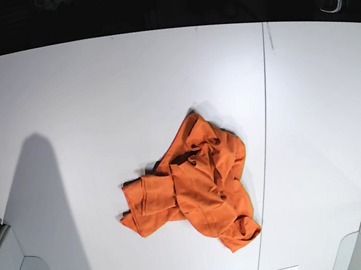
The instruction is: Layout the t-shirt on the table in an organized manner, then fold the t-shirt properly
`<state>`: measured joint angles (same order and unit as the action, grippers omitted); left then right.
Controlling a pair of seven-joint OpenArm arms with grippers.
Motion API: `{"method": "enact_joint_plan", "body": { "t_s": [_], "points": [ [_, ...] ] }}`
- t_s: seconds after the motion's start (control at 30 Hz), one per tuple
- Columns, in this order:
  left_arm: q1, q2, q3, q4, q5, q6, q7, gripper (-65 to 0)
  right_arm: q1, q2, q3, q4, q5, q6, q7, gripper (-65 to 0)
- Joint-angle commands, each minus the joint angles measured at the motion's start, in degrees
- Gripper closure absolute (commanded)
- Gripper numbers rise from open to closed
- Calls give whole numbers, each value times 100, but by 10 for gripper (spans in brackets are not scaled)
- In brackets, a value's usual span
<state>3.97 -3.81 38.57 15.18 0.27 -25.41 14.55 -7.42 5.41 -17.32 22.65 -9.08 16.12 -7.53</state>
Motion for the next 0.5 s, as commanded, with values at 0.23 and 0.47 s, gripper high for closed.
{"method": "enact_joint_plan", "body": {
  "t_s": [0.23, 0.47],
  "points": [
    [118, 2, 4, 72, -2, -81, -24, -146, -170, 31, -7, 50, -15, 70, 28, -204],
    [409, -2, 4, 455, 0, -81, -22, -146, -199, 61, -4, 50, -15, 70, 28, -204]
  ]
}}
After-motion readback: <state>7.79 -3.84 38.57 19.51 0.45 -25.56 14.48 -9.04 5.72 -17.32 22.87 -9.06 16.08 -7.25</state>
